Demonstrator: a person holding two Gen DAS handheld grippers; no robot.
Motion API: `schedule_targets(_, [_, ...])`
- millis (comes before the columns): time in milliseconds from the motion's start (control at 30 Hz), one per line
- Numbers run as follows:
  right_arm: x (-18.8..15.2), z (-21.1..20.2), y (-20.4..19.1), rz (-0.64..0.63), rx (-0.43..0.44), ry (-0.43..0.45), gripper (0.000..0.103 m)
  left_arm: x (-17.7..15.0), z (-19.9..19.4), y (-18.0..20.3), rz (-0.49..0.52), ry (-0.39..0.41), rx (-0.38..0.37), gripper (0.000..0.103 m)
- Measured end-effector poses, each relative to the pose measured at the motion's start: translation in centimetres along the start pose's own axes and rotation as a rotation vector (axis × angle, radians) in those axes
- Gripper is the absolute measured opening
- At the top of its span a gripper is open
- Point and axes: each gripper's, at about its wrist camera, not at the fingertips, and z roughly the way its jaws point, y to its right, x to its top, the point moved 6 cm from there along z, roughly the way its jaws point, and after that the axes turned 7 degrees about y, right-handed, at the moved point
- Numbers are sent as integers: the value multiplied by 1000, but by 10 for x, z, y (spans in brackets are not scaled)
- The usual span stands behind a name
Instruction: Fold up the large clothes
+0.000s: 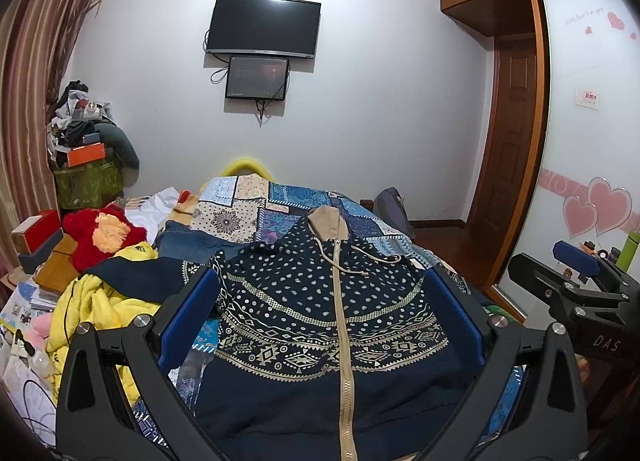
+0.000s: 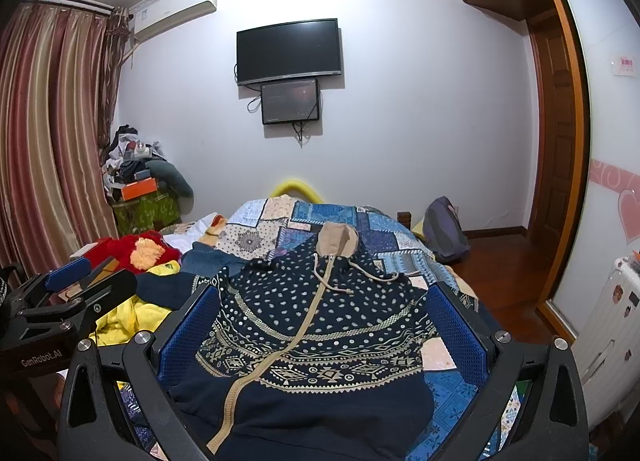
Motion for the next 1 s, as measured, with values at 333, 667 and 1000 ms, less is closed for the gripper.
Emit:
schedule_targets(333, [-1, 2, 0, 0, 1, -4, 103, 1, 0, 0, 12, 6, 6, 103])
schedule_targets(667, [-3, 3, -1, -3, 0, -6, 103, 1, 1, -4, 18, 12, 17, 103])
schedule_targets(1000, [-10, 28, -11, -33, -5, -42, 103, -3, 26, -22, 18, -2, 48, 103])
